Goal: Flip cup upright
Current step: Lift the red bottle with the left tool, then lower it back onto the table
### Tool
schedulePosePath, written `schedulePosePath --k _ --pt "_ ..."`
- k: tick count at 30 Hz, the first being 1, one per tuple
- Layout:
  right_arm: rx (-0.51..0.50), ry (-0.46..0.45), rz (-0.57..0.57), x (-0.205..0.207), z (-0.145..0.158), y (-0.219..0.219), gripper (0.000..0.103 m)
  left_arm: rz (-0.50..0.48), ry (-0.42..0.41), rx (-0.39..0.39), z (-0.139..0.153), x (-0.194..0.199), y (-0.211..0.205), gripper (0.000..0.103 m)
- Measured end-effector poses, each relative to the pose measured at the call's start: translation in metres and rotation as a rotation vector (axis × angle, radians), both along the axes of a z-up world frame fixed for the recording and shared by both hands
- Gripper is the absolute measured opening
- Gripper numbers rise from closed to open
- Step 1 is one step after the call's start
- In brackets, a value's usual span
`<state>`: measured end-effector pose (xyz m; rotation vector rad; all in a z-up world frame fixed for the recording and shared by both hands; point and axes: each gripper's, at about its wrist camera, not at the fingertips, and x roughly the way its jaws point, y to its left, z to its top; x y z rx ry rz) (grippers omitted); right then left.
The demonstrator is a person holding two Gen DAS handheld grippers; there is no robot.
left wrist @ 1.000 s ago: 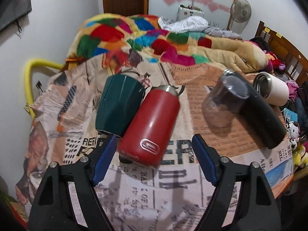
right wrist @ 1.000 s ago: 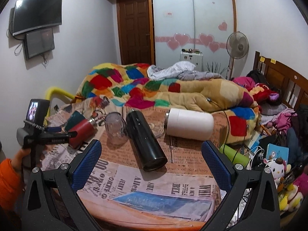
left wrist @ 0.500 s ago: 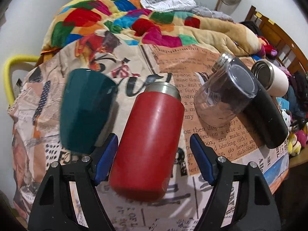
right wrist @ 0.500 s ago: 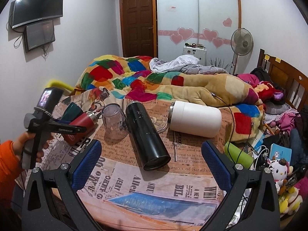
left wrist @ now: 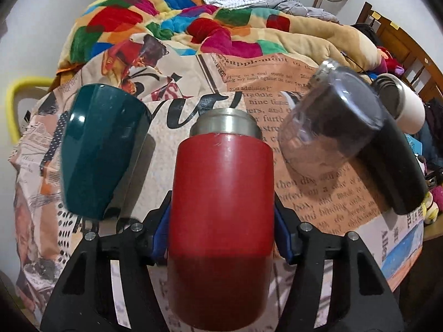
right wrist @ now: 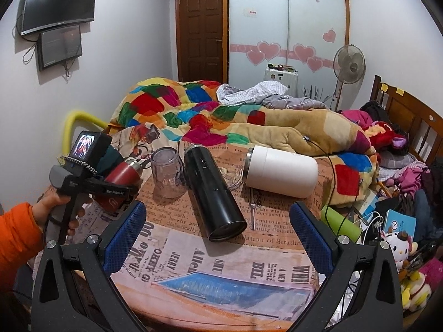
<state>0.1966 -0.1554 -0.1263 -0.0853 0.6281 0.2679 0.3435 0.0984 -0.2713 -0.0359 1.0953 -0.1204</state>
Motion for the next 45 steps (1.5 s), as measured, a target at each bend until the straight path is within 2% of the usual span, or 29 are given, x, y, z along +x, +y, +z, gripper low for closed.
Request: schedulePosePath --k 7,12,20,25,28,31,38,45 --pt "0.007 -0.022 0.008 -0.01 0.008 -0.001 0.103 -0.026 -0.094 0.069 0.045 -0.037 -0.01 0.061" --pt "0.019 -0.052 0.01 -0.02 0.018 -0.002 0.103 -0.05 -0.181 0.097 0.09 -0.067 -0.019 0.061" --pt "0.03 -0.104 0.017 -0.041 0.032 -0.006 0.103 -0.102 -0.277 0.07 0.146 -0.112 -0.046 0.061" --pt "0.045 -0.129 0.018 -0.052 0.038 -0.013 0.103 -0.151 -0.307 0.059 0.162 -0.135 -0.071 0.061" --pt "0.051 -0.136 0.017 -0.057 0.038 -0.017 0.103 -0.181 -0.292 0.042 0.159 -0.147 -0.087 0.061" --pt "0.053 -0.136 0.016 -0.06 0.037 -0.022 0.103 -0.217 -0.251 0.034 0.144 -0.152 -0.105 0.061" --pt "0.046 -0.105 0.003 -0.059 0.024 -0.033 0.103 -0.229 -0.096 -0.036 0.082 -0.148 -0.134 0.061" --pt "0.015 -0.051 -0.002 -0.049 0.007 -0.041 0.103 -0.198 0.003 -0.073 0.032 -0.131 -0.144 0.061"
